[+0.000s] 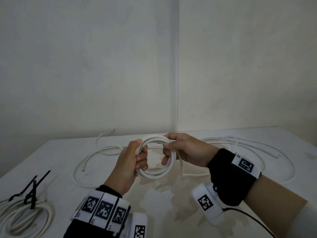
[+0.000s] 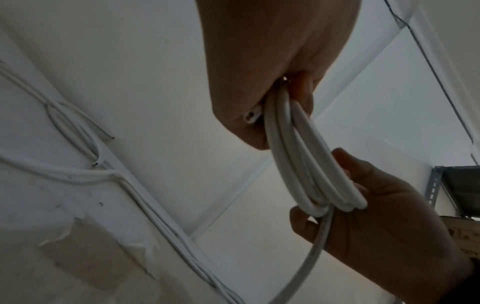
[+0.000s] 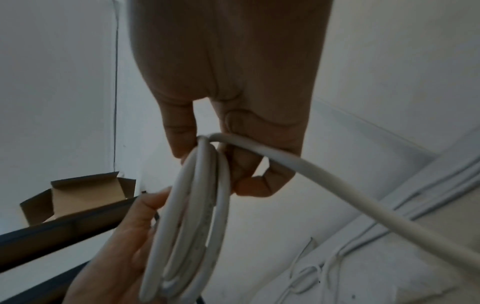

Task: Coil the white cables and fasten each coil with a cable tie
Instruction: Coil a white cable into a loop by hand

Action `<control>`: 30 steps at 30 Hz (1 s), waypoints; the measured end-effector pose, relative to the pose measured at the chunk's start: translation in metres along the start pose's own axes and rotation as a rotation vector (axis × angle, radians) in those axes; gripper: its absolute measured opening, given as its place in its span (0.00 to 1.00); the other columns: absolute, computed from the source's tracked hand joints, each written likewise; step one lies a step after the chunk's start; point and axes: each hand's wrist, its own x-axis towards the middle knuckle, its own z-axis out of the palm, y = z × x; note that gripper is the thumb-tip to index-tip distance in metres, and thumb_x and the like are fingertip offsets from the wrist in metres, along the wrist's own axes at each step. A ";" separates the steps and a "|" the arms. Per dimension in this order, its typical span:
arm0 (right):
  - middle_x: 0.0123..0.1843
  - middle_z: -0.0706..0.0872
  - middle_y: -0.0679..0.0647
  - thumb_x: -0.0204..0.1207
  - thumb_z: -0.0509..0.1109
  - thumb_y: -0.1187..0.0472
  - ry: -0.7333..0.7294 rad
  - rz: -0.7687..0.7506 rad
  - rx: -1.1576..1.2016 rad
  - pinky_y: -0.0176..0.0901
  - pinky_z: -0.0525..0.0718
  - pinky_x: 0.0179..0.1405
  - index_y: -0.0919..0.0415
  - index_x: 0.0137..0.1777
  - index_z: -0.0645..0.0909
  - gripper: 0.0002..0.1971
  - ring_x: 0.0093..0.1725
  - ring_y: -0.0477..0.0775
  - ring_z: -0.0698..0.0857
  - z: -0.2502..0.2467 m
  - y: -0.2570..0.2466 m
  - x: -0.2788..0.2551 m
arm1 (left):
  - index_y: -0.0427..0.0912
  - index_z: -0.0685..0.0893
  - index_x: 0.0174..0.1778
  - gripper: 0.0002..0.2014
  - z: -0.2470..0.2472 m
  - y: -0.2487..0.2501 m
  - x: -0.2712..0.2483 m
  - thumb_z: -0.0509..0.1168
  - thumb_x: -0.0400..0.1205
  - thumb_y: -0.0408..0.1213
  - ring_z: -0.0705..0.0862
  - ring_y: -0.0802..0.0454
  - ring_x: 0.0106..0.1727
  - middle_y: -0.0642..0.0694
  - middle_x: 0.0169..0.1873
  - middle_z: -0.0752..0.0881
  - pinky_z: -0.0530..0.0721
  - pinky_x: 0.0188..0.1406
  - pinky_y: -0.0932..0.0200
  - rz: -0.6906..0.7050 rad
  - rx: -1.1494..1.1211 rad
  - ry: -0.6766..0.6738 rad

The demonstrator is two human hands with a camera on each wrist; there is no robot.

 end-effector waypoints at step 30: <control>0.26 0.69 0.50 0.83 0.58 0.60 0.407 -0.189 -0.142 0.36 0.84 0.30 0.61 0.39 0.77 0.12 0.18 0.42 0.71 0.026 0.034 -0.003 | 0.40 0.70 0.28 0.20 0.001 -0.022 0.008 0.54 0.85 0.44 0.61 0.60 0.14 0.55 0.14 0.63 0.70 0.17 0.69 0.089 0.186 0.032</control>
